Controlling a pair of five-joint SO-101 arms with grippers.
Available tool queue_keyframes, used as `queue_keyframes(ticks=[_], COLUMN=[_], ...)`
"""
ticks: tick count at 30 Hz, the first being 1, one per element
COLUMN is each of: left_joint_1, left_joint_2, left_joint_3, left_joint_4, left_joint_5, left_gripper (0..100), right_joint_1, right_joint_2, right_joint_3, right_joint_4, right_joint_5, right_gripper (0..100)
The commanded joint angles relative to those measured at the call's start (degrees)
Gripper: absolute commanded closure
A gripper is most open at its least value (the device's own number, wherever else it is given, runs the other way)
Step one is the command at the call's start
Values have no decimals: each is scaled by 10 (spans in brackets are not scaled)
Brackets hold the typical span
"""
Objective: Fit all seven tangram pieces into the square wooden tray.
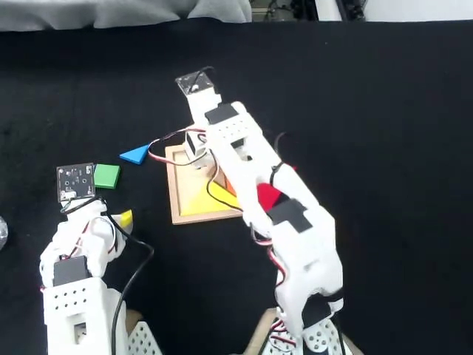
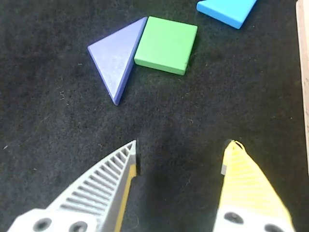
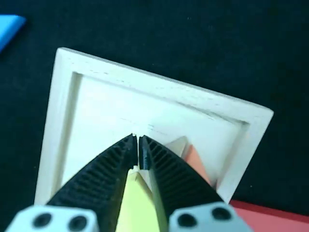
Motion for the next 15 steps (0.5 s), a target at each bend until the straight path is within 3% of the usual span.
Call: queue_keyframes(ticks=[1, 15], left_joint_1=[7, 7], left_joint_2=[-6, -6], left_joint_3=[-5, -5], left_joint_4=[-9, -9], left_joint_5=[-3, -3], left_gripper=[719, 719], right_joint_1=[18, 21], right_joint_2=[11, 19], right_joint_3=[-43, -39], right_joint_4=[17, 62], right_joint_5=[6, 22], right_gripper=[987, 987])
